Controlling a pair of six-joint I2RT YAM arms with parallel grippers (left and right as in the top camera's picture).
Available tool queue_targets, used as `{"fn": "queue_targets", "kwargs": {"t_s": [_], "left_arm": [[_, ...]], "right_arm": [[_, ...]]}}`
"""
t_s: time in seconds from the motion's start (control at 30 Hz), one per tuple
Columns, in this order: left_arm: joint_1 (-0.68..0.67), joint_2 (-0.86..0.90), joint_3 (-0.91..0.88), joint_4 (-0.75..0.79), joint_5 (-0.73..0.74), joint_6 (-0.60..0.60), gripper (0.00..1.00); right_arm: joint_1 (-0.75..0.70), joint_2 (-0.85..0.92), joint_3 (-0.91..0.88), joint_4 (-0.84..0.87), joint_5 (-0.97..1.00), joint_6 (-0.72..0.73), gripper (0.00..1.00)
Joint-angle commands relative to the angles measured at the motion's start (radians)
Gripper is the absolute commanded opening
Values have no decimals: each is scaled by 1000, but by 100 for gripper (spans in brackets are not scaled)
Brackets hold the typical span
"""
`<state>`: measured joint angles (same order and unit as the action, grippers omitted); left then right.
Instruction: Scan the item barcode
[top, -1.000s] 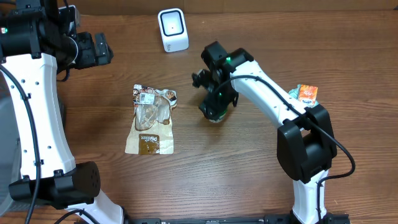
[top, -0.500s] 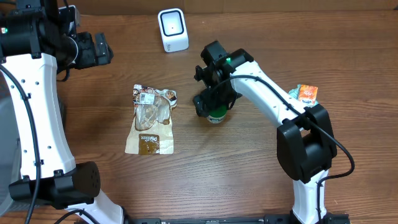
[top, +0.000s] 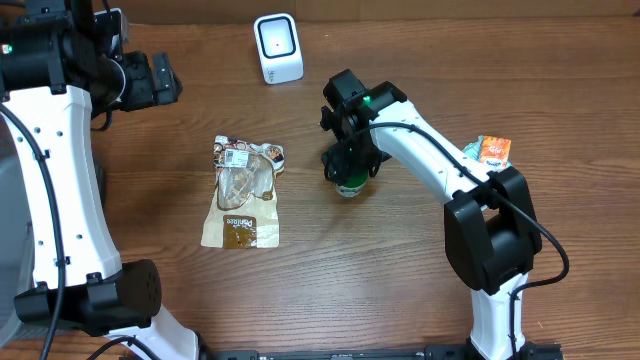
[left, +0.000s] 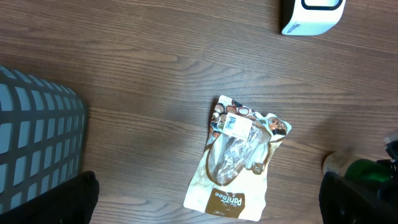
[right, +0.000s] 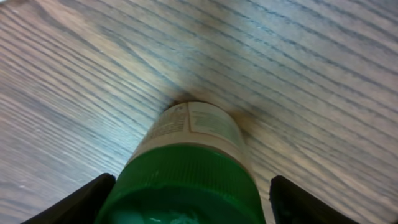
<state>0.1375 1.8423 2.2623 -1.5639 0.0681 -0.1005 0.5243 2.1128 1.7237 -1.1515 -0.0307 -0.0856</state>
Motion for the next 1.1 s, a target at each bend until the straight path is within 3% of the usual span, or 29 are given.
{"fn": "queue_targets", "kwargs": {"t_s": [0.0, 0.13, 0.3, 0.67, 0.77, 1.07], "left_arm": [[-1, 5, -3, 1, 3, 11, 99], [-1, 5, -3, 1, 3, 11, 99], [-1, 5, -3, 1, 3, 11, 100], [-1, 5, -3, 1, 3, 11, 100], [-1, 5, -3, 1, 3, 11, 99], [-1, 5, -3, 1, 3, 11, 100]], "right_arm": [[-4, -1, -5, 5, 31, 3, 73], [-4, -1, -1, 2, 29, 4, 66], [-3, -1, 21, -20, 29, 4, 50], [-5, -14, 89, -70, -104, 3, 40], [-18, -37, 111, -70, -229, -53, 39], [-151, -175, 124, -59, -848, -291, 40]]}}
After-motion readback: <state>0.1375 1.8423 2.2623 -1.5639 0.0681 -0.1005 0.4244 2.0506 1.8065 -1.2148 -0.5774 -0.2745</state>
